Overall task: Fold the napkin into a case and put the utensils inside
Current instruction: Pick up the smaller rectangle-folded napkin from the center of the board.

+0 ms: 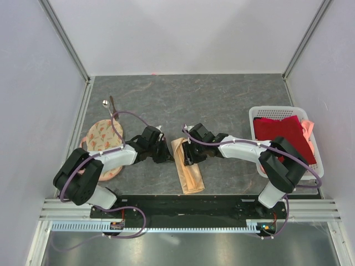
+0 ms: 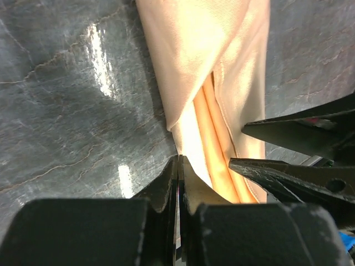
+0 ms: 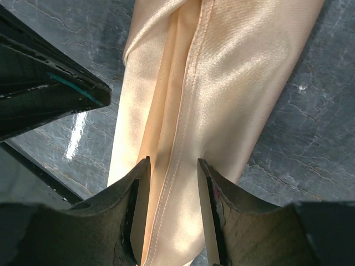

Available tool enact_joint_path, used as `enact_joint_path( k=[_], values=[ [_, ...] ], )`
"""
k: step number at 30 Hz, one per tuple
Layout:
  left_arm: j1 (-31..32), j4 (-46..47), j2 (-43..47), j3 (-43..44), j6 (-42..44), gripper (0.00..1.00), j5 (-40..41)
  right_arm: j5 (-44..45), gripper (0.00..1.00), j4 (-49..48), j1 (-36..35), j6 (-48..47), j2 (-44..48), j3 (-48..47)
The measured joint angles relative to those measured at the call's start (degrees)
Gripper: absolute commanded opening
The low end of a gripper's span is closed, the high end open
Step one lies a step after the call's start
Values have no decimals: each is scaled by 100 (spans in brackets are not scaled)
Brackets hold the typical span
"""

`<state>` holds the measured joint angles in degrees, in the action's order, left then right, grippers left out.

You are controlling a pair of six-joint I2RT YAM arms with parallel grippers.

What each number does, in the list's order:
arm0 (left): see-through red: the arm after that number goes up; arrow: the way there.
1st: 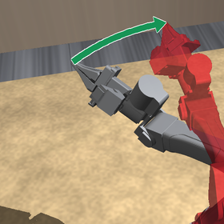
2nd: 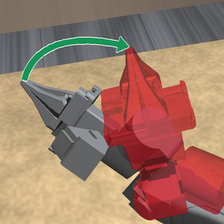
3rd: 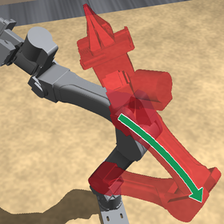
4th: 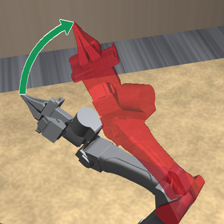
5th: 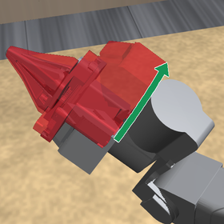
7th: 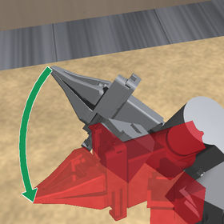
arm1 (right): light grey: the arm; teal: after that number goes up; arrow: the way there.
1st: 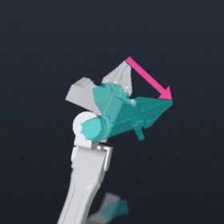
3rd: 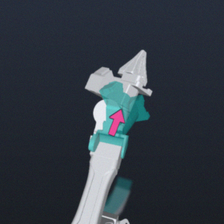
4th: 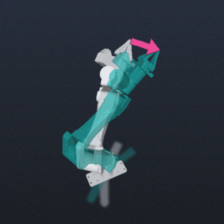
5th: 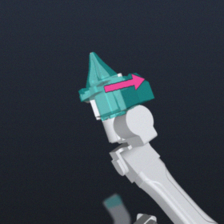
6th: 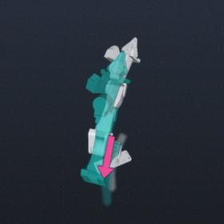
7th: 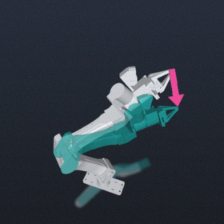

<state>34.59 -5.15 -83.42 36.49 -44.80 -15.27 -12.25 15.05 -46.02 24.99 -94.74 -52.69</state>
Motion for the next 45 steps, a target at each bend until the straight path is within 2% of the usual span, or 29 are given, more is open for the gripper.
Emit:
enact_joint_path(
  k=[9,14,22,28,35,39,45],
  values=[
    [153,625,-389,-251,-214,2,-184,481,47,212,-293,9,-166,-214],
    [223,901,-472,-289,-323,2,-212,686,53,308,-446,33,-262,-363],
    [256,1038,-468,-352,-363,2,-212,999,56,461,-627,68,-275,-461],
    [284,822,-323,-354,-361,2,-87,1250,58,688,-754,72,-308,-581],
    [291,-98,372,-140,-216,2,393,1600,54,881,-925,116,-352,-684],
    [275,-212,208,411,-116,2,374,1703,49,1005,-942,118,-352,-745],
    [271,-96,-229,509,-118,2,160,1775,50,1082,-1001,125,-352,-835]
  ],
)
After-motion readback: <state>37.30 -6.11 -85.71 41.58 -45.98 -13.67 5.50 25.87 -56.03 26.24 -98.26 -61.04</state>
